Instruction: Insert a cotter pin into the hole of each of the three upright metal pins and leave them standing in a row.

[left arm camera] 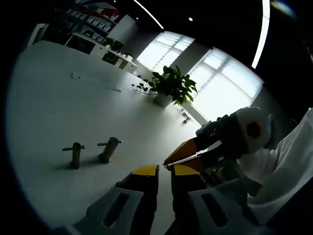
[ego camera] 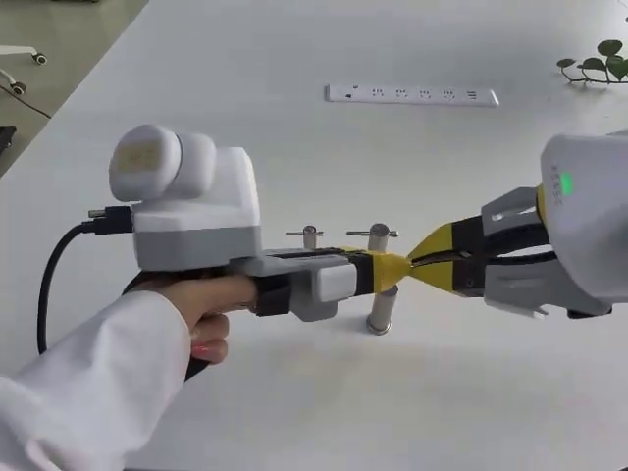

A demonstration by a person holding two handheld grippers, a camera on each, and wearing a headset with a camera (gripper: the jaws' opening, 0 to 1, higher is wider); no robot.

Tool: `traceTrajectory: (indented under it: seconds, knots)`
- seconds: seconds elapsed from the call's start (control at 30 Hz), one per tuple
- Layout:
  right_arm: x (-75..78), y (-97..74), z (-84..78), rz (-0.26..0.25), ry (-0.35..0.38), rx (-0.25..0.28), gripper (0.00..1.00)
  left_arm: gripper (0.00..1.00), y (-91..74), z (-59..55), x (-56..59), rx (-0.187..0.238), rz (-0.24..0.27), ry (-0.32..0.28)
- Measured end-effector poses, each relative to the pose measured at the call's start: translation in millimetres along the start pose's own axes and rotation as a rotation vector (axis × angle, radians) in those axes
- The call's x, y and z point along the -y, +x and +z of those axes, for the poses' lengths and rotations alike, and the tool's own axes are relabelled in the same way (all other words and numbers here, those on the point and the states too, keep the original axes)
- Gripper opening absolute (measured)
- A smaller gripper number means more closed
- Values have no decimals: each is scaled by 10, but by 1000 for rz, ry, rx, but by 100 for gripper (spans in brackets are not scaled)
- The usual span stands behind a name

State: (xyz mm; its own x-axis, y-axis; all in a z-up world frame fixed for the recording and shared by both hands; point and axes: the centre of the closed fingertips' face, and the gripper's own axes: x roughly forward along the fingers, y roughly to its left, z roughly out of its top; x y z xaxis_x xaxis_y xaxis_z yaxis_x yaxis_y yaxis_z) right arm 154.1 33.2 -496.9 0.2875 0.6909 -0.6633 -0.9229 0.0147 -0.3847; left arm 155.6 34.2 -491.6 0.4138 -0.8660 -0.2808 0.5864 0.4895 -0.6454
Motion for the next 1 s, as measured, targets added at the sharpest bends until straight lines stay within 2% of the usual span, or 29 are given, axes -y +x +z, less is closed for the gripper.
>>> traceTrajectory:
  seconds: [0.37,0.5,0.67,0.83,1.0]
  knots:
    - [-47,-2,3,5,-15,-18,0,2,17,-32,23,-15,-10,6]
    - [-76,-5,9,10,-29,-27,0,2,20,-53,33,-24,-11,13]
    - [-99,-7,22,13,-43,-30,0,1,10,-63,32,-35,-16,-11]
    - [-101,0,23,15,-65,-35,0,1,11,-68,32,-32,-1,21]
    - [-138,4,28,32,-64,-31,0,0,3,-99,29,-52,-4,4]
